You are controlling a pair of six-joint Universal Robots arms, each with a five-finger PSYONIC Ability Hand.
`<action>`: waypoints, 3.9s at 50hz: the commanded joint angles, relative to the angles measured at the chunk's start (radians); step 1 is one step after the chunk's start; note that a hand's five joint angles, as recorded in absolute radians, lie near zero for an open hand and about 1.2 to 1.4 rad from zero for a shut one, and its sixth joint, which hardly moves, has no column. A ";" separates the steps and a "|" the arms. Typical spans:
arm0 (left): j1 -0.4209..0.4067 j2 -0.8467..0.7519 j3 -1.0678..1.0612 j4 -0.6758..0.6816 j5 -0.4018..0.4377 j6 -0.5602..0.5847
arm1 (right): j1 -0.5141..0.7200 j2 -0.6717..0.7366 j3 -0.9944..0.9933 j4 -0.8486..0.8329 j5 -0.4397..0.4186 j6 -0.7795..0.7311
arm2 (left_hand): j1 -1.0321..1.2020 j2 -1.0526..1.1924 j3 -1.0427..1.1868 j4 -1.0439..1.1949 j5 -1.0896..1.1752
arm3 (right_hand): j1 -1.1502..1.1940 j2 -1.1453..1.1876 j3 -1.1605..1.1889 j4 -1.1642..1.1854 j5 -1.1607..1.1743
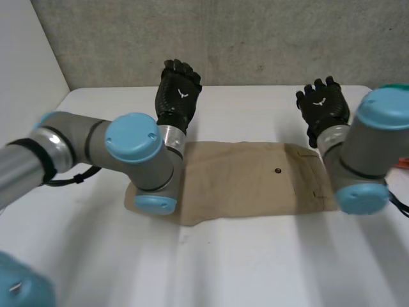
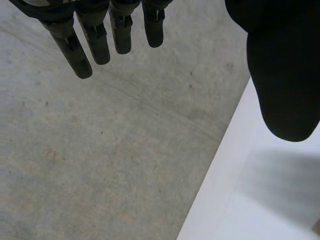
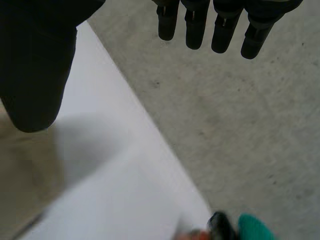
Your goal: Fold the laundry.
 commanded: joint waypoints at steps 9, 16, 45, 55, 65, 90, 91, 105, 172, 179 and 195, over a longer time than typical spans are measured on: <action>-0.001 0.309 -0.379 -0.029 0.078 -0.339 | -0.161 -0.108 0.285 0.263 -0.264 0.248 | -0.014 -0.035 -0.035 -0.029 -0.047 | 0.076 0.093 0.093 0.092 0.082; -0.002 0.318 -0.415 -0.029 0.089 -0.365 | -0.165 -0.015 0.276 0.154 -0.266 0.248 | -0.014 -0.035 -0.035 -0.029 -0.047 | 0.395 0.412 0.413 0.411 0.401; 0.033 0.498 -0.548 -0.029 0.081 -0.371 | 0.173 -0.108 0.253 -0.105 -0.318 -0.298 | -0.014 -0.035 -0.035 -0.029 -0.047 | 1.170 1.187 1.187 1.186 1.176; 0.044 0.498 -0.539 -0.027 0.079 -0.371 | 0.307 0.018 0.282 -0.046 -0.494 -0.422 | -0.014 -0.035 -0.035 -0.029 -0.047 | -0.051 -0.034 -0.034 -0.036 -0.046; 0.033 0.479 -0.389 -0.030 0.076 -0.437 | 0.108 -0.319 0.302 -0.065 -0.493 0.392 | -0.014 -0.035 -0.035 -0.029 -0.047 | -0.051 -0.034 -0.034 -0.036 -0.046; -0.117 -0.050 0.087 -0.578 -0.008 -0.638 | -0.073 0.076 -0.100 0.442 -0.419 0.493 | 0.014 -0.008 -0.008 -0.001 -0.020 | -0.051 -0.034 -0.034 -0.036 -0.046; -0.116 -0.056 0.090 -0.601 -0.019 -0.629 | -0.073 0.094 -0.107 0.454 -0.422 0.493 | 0.014 -0.008 -0.008 -0.001 -0.020 | -0.051 -0.034 -0.034 -0.036 -0.046; -0.117 -0.049 0.072 -0.734 -0.002 -0.547 | -0.015 0.154 -0.175 0.508 -0.320 0.363 | 0.011 -0.011 -0.011 -0.004 -0.023 | -0.051 -0.034 -0.034 -0.036 -0.046; 0.021 0.528 -0.086 -0.702 0.788 -0.643 | 0.149 0.030 0.184 -0.395 -0.171 0.216 | 0.011 -0.011 -0.011 -0.004 -0.023 | 1.170 1.187 1.187 1.186 1.176; 0.021 0.591 -0.068 -0.661 0.773 -0.662 | -0.016 -0.097 0.028 -0.389 -0.172 0.242 | 0.008 -0.014 -0.014 -0.007 -0.026 | 1.170 1.187 1.187 1.186 1.176; 0.024 0.614 -0.089 -0.579 0.754 -0.784 | -0.656 -0.131 -0.270 -0.288 -0.628 0.561 | 0.008 -0.014 -0.014 -0.007 -0.026 | 1.170 1.187 1.187 1.186 1.176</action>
